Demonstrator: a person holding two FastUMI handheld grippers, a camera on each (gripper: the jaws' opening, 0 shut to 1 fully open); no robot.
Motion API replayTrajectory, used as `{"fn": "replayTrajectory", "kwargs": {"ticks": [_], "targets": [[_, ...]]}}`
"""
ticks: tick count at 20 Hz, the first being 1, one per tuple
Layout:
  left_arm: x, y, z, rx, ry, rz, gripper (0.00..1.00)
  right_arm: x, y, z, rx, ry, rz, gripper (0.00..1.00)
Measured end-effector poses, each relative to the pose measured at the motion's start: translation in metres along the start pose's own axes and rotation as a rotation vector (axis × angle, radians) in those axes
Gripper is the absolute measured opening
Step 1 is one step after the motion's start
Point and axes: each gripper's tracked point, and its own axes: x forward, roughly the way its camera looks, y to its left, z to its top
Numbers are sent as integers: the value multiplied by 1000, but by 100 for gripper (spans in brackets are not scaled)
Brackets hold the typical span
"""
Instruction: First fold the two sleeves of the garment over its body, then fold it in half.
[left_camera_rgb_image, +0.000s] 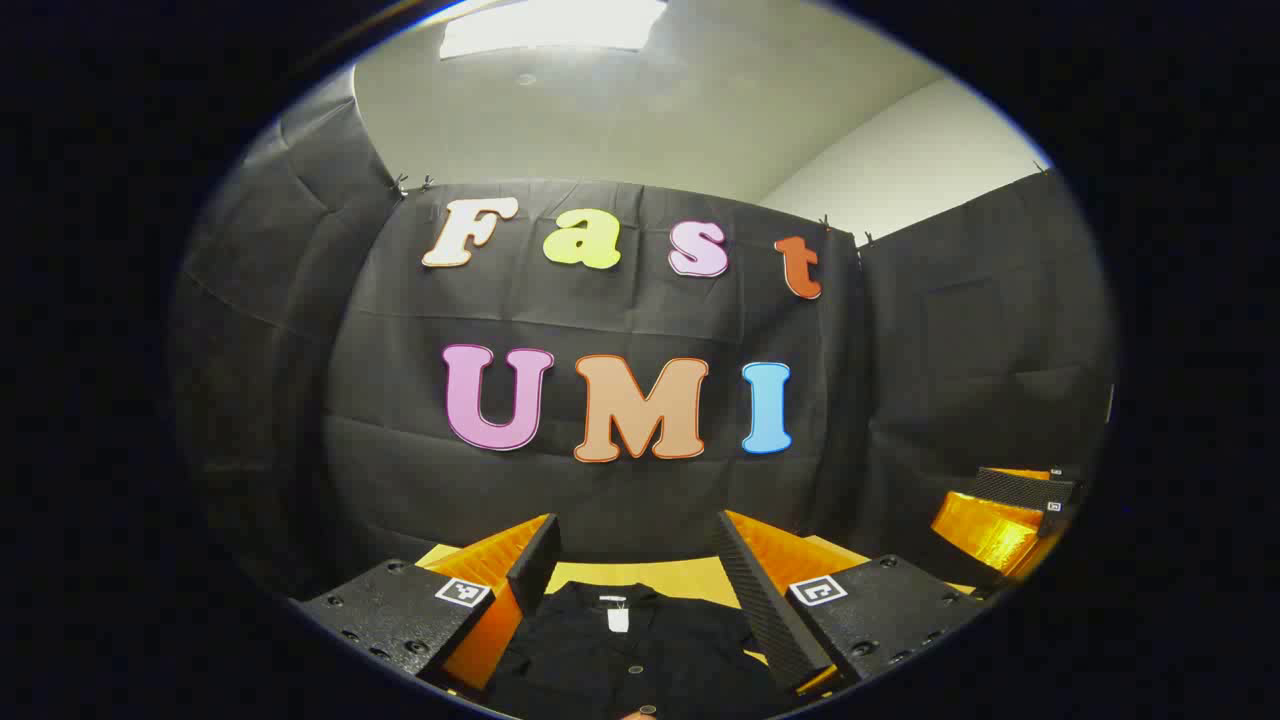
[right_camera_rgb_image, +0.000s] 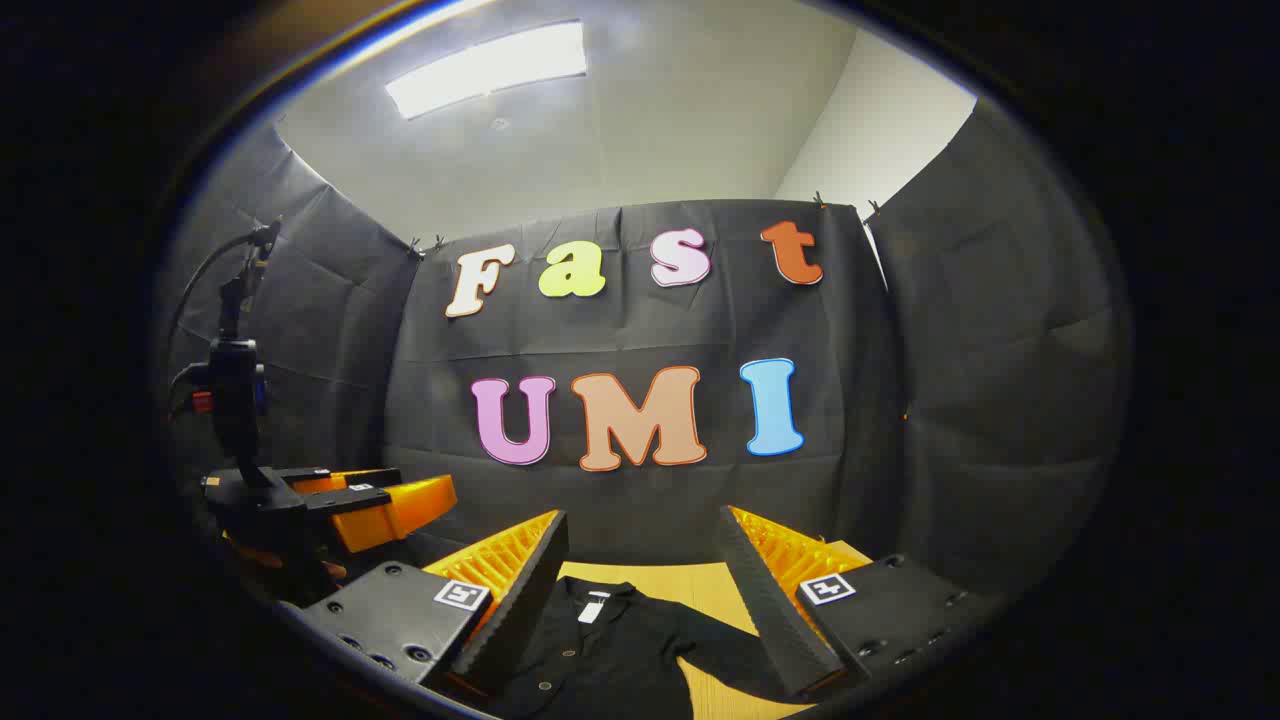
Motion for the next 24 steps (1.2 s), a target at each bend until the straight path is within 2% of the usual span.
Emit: {"fn": "replayTrajectory", "kwargs": {"ticks": [7,8,10,16,23,24], "targets": [[3,26,7,-14,-8,43,92,11,10,7,-27,-32,0,96],[2,31,9,-4,-11,52,92,13,12,7,-30,-33,1,93],[2,37,15,9,-25,68,92,18,15,1,-31,-17,4,96],[-6,49,18,26,-37,78,92,24,28,-1,-27,-13,35,96],[-14,74,13,19,-27,92,92,26,45,-10,-21,-2,30,96],[-13,78,12,23,-25,88,92,27,47,-11,-25,-2,26,99]]}}
